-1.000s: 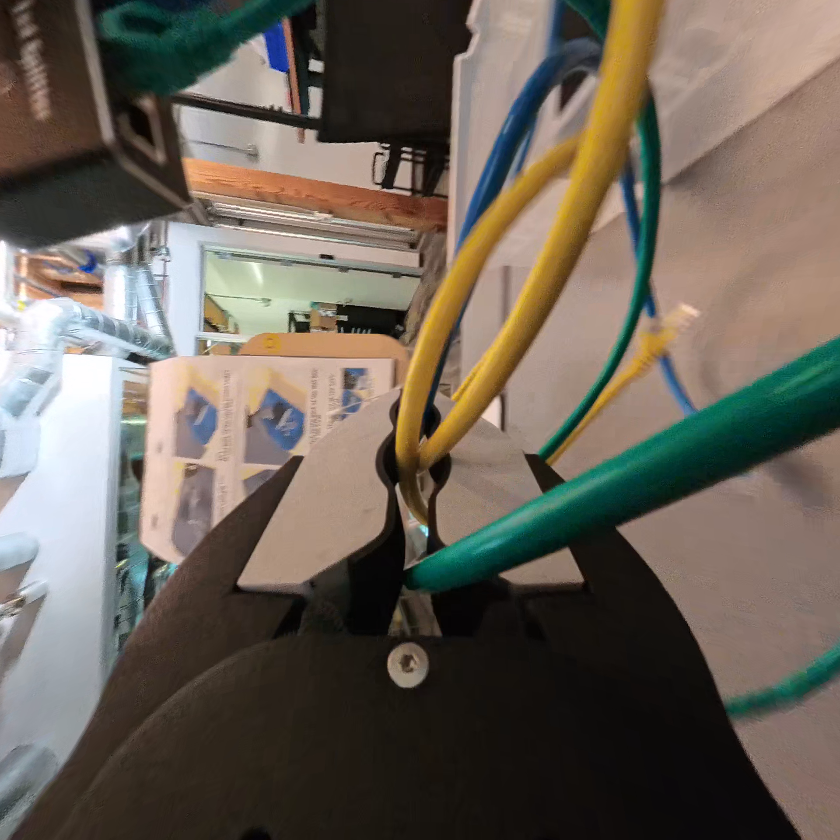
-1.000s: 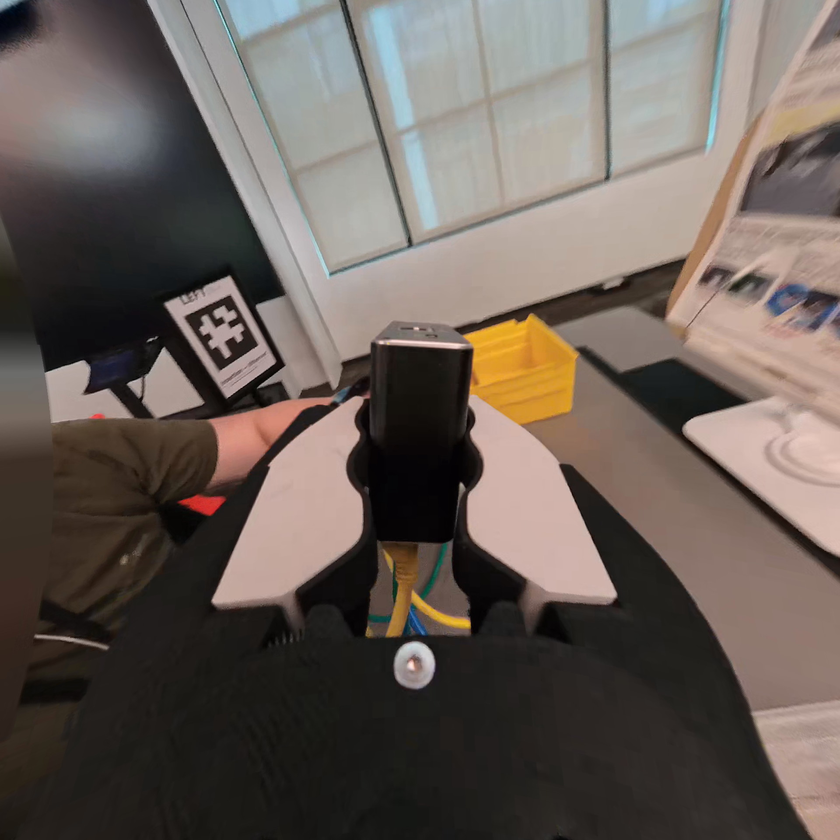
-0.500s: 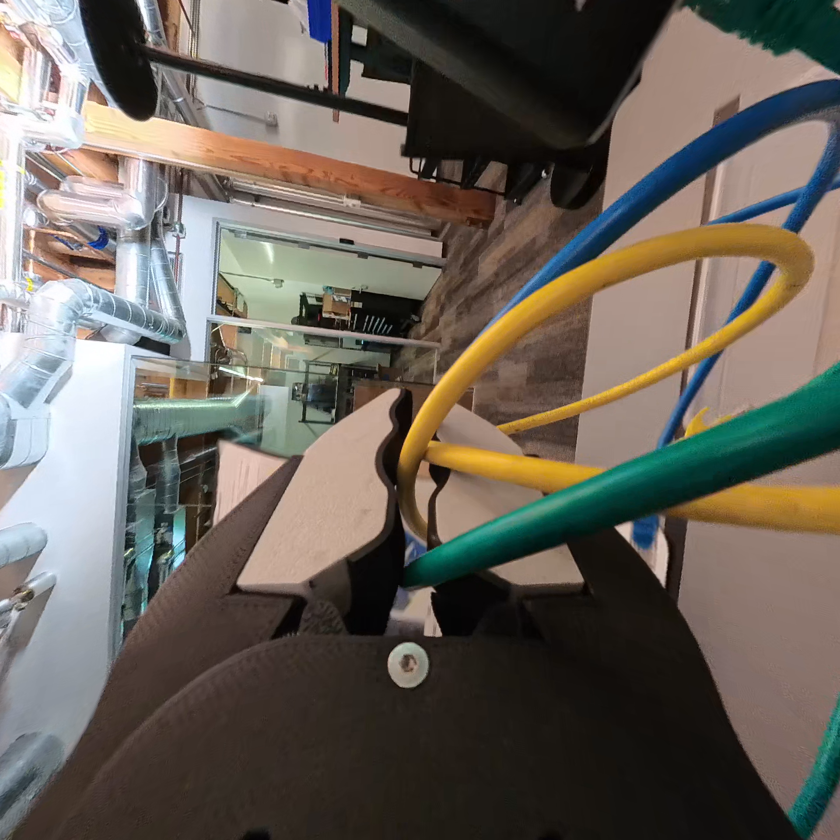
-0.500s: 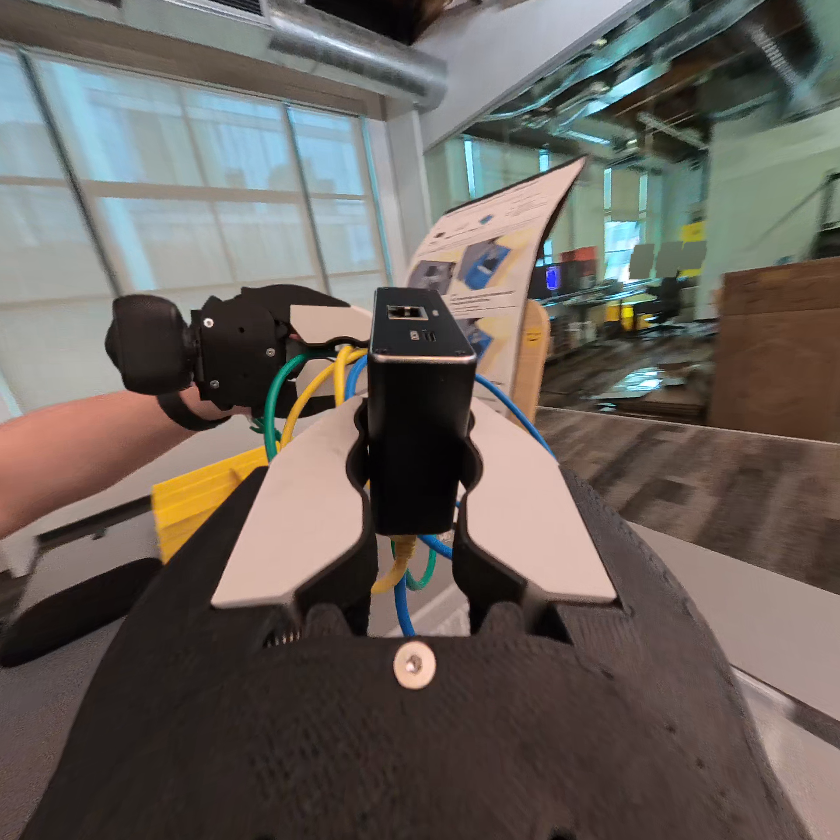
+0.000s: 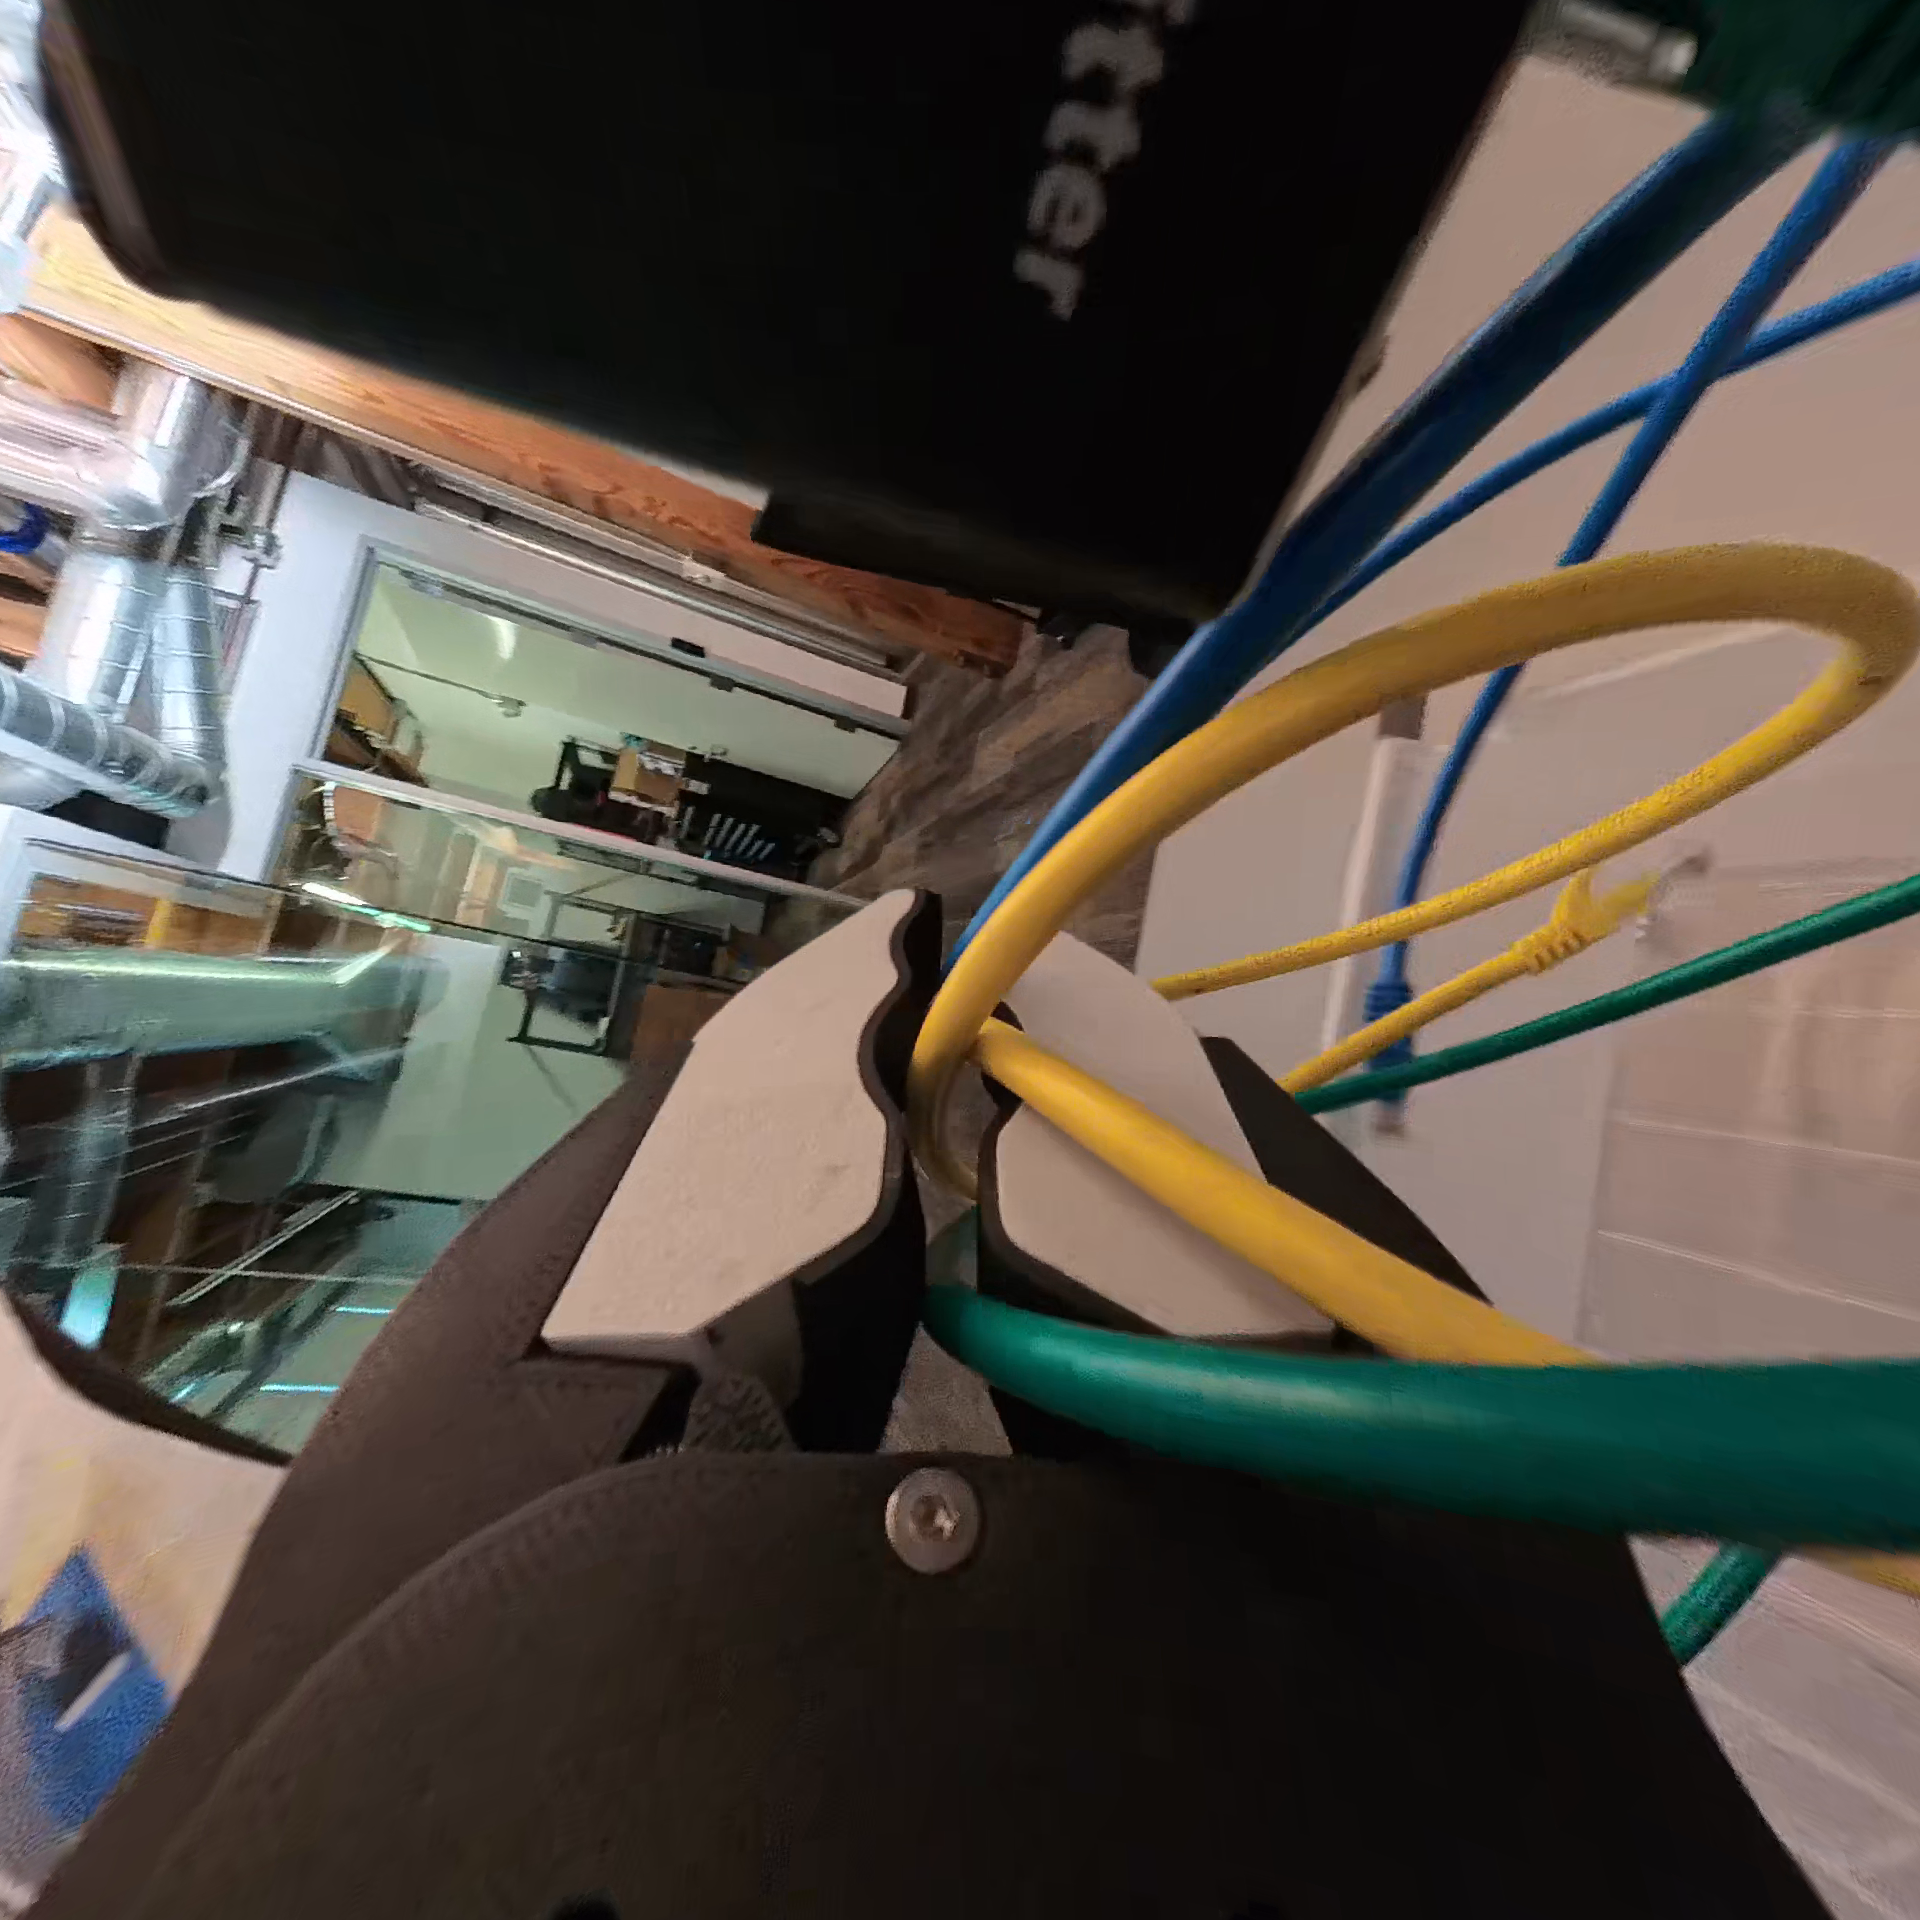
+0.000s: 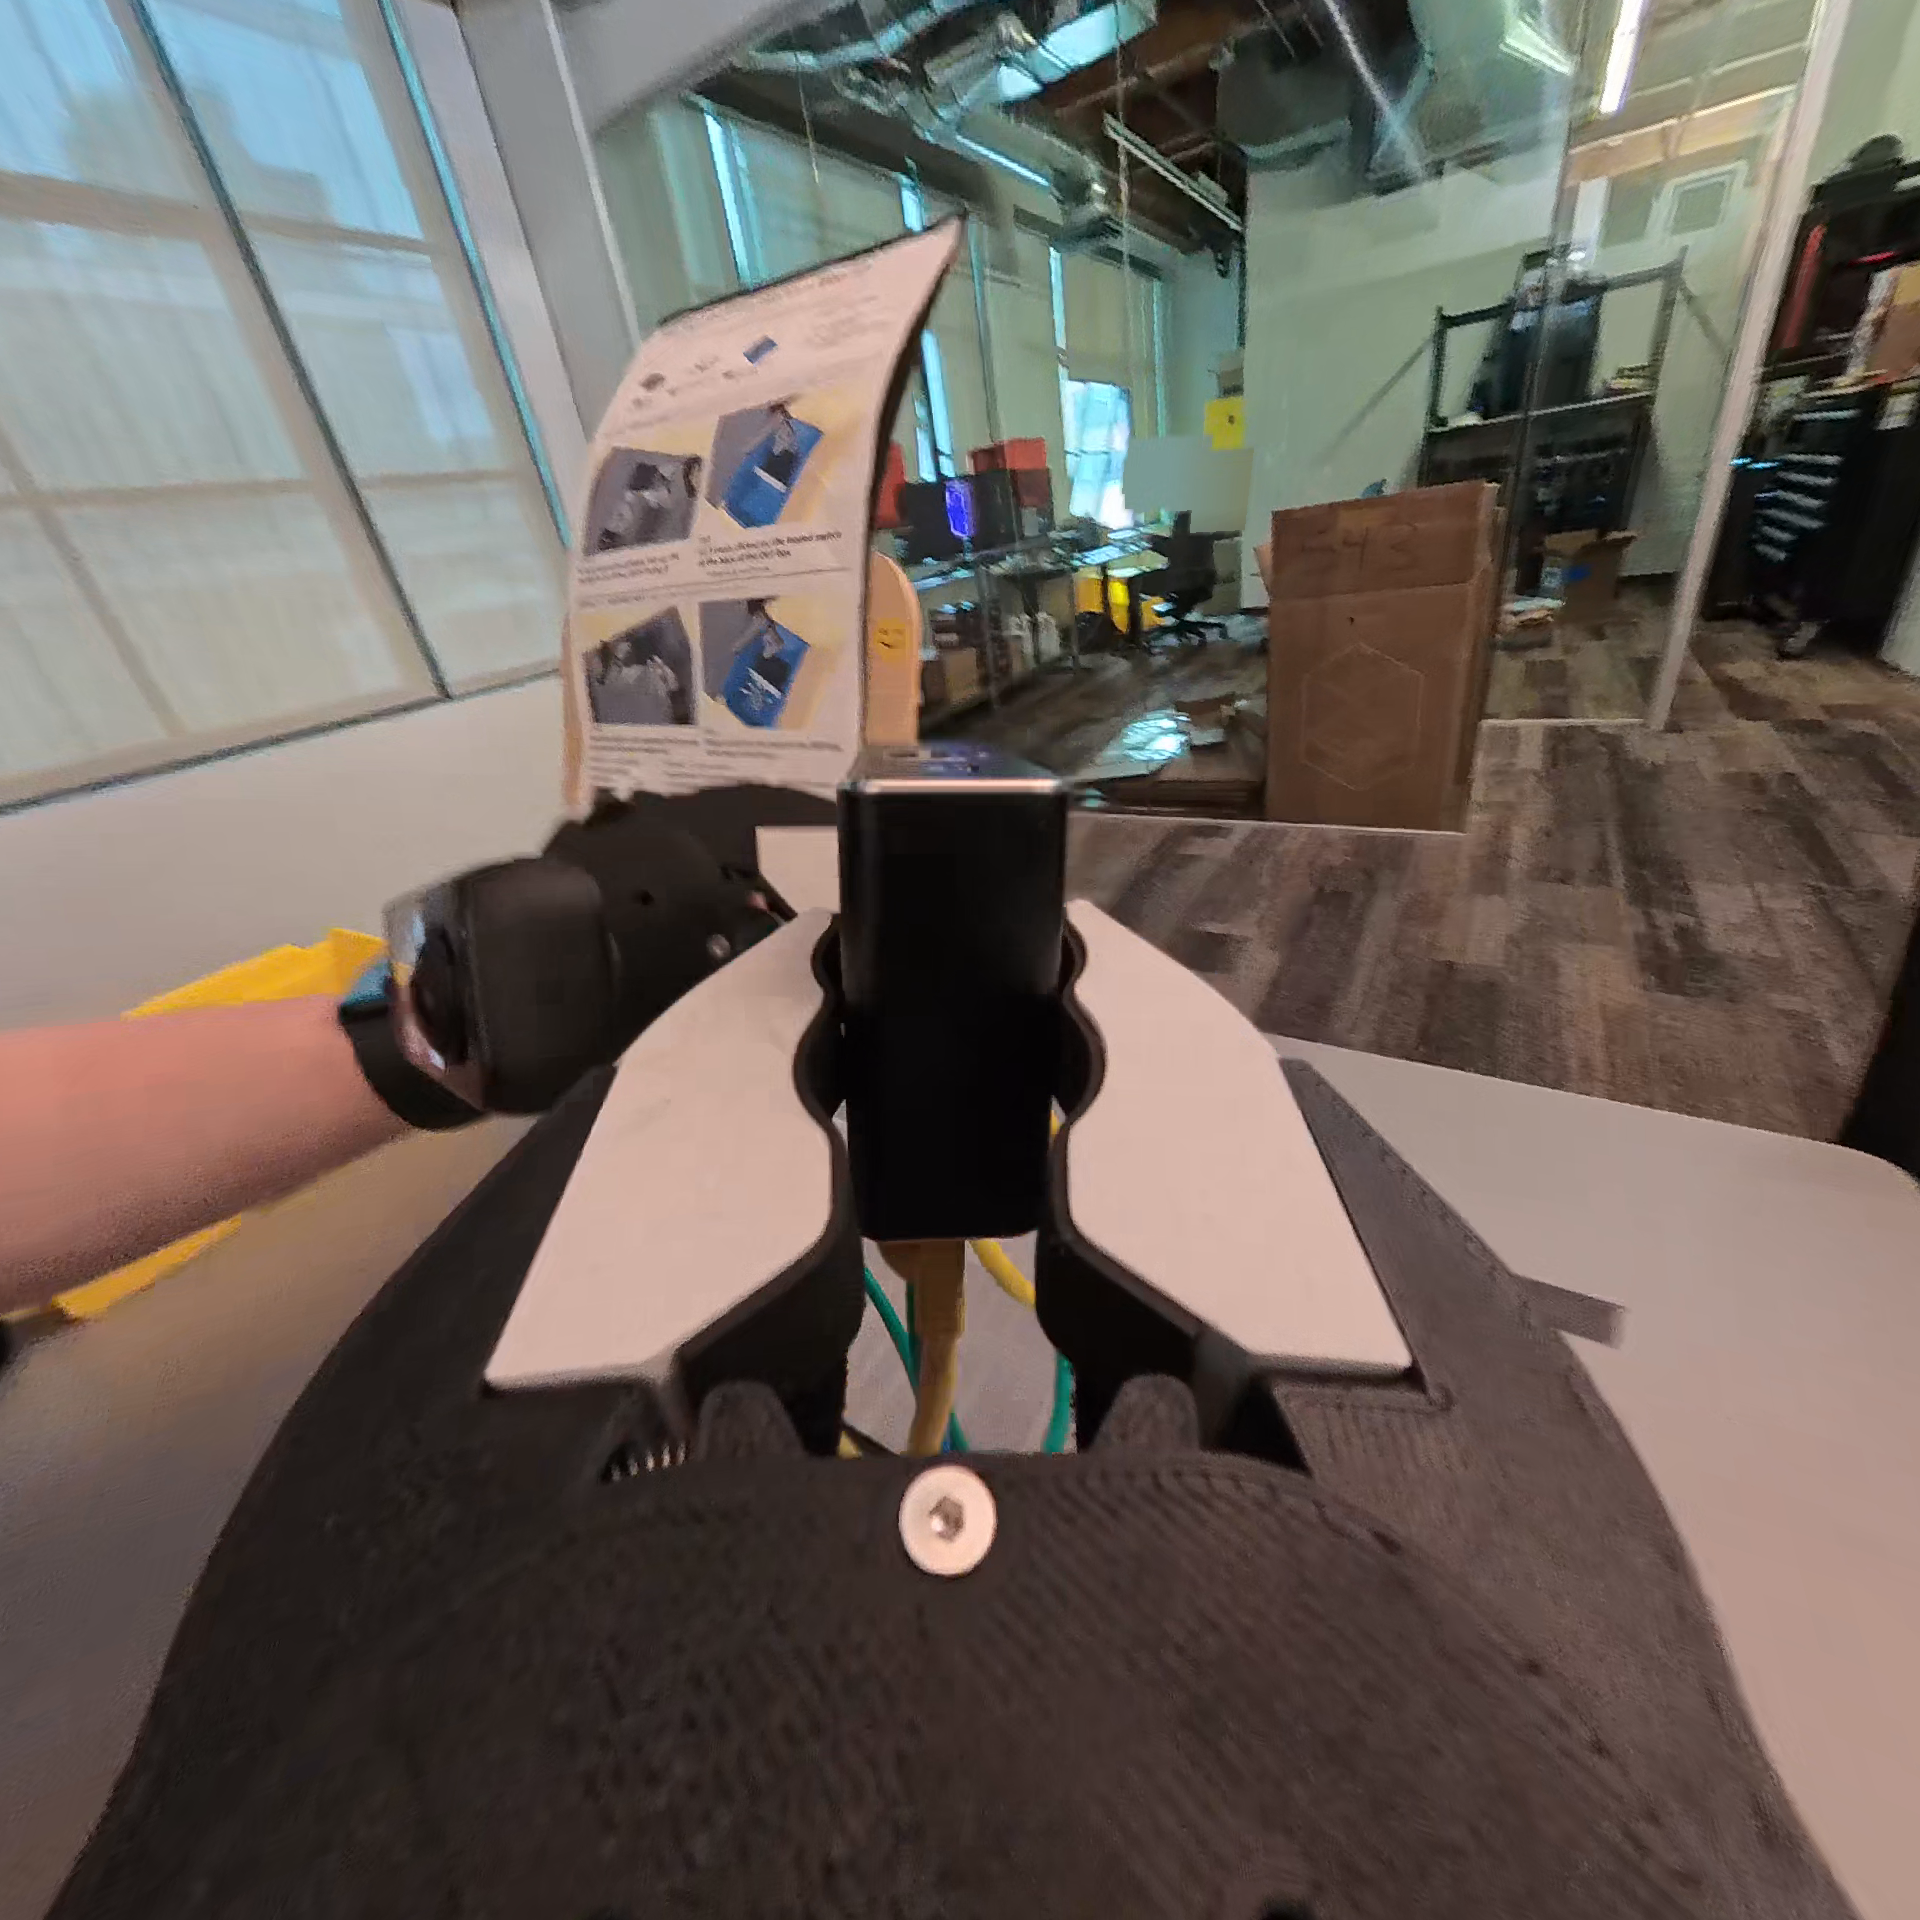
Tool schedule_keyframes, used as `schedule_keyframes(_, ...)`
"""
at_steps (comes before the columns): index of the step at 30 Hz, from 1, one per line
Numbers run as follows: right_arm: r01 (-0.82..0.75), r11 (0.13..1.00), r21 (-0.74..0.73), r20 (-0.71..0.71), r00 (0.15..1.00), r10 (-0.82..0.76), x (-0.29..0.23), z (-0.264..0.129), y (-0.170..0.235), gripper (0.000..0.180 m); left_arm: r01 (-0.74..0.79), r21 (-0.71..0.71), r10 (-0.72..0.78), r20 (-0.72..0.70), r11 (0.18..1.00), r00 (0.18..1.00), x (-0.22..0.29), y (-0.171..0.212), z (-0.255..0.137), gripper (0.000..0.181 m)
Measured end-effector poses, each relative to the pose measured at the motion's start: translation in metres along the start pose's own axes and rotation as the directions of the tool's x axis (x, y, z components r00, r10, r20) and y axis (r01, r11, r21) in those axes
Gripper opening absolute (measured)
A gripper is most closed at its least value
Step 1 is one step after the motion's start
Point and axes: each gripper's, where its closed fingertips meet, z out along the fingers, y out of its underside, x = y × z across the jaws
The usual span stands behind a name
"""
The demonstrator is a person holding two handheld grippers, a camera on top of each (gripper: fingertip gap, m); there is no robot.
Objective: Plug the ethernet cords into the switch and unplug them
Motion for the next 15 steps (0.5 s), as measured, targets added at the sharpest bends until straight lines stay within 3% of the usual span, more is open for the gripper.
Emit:
schedule_keyframes(3,-0.095,0.995,0.016,0.108,0.99,0.093,-0.009,0.006,0.002,0.036,-0.004,-0.001,0.004,-0.043,1.0,0.999,0.022,0.01,-0.007,0.005)
schedule_keyframes(10,-0.139,0.99,-0.034,0.283,0.948,0.143,-0.047,0.034,0.009,0.036,-0.014,-0.131,-0.003,-0.127,0.991,0.992,0.056,0.055,-0.038,0.005)
schedule_keyframes(15,-0.118,0.986,-0.122,0.376,0.914,0.156,-0.087,0.054,0.016,0.036,0.104,-0.164,-0.119,-0.083,0.981,0.989,0.049,0.074,-0.061,0.005)
